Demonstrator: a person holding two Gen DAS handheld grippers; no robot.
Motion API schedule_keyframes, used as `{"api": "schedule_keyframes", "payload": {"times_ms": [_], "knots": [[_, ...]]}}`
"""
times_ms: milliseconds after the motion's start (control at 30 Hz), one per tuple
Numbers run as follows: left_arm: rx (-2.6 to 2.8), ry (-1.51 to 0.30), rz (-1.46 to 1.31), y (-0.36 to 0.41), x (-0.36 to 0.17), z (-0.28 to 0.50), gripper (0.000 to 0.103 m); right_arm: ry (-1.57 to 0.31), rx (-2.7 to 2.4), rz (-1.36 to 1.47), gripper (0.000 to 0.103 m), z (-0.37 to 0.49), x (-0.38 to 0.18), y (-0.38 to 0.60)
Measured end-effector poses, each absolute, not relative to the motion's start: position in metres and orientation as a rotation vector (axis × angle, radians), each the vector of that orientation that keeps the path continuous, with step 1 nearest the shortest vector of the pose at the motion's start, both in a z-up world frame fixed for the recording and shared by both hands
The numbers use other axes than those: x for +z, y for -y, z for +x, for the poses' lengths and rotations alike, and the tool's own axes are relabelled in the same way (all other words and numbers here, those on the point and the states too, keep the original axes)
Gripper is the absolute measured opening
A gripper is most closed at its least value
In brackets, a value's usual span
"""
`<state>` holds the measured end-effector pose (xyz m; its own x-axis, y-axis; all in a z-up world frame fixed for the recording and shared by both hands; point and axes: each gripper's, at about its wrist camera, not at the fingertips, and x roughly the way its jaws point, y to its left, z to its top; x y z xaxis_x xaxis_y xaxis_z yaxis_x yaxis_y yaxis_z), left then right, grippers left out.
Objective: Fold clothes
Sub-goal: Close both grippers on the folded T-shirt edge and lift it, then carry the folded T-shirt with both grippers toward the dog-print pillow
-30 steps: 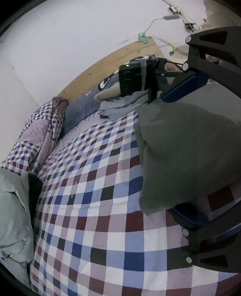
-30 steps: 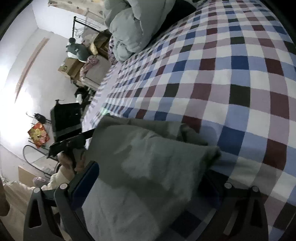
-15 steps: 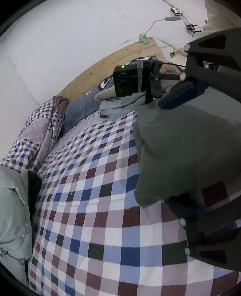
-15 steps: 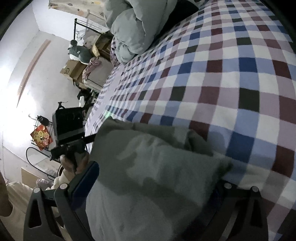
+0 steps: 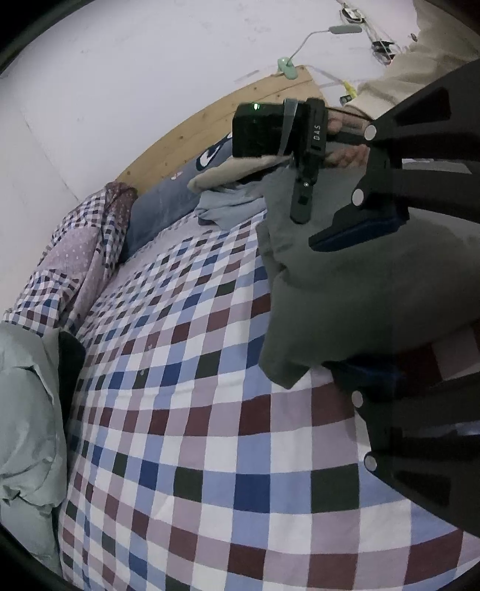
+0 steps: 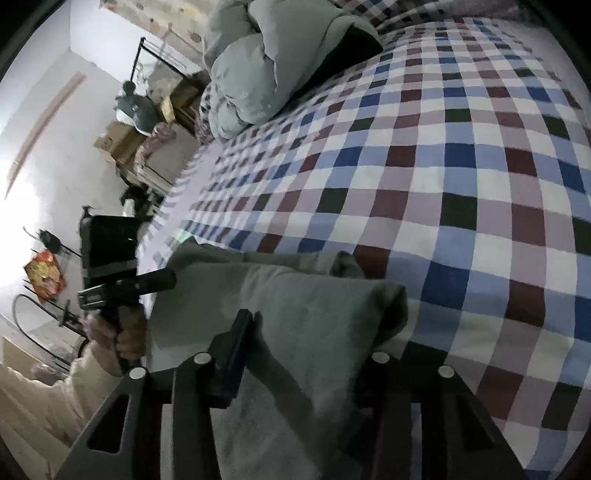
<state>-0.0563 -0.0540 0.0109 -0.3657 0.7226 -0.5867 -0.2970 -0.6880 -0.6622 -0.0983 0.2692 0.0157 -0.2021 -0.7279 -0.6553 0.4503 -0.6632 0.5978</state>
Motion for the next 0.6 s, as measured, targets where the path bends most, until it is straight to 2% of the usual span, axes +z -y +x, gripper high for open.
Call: {"api": "schedule_keyframes", "payload": {"times_ms": [67,233,467,600], "knots": [[2.09,0.593,-1.218,0.052,0.011,-0.055,0.051,0.311,-1.994,1.264,0.032,-0.092,0.024,-0.263],[2.109,0.606,-1.183,0.053,0.018,-0.045,0.04,0.192,-2.141,1.233,0.022,-0.071,0.05,-0.248],[2.157,0.596,-1.056,0.052,0.051,-0.014,0.032,0.04,-2.344,1.1,0.021,-0.026,0.094,-0.227],[2.224,0.51,-0.957,0.048,0.076,0.018,0.032,0.019,-2.43,1.033,0.02,0.004,0.11,-0.23]]}}
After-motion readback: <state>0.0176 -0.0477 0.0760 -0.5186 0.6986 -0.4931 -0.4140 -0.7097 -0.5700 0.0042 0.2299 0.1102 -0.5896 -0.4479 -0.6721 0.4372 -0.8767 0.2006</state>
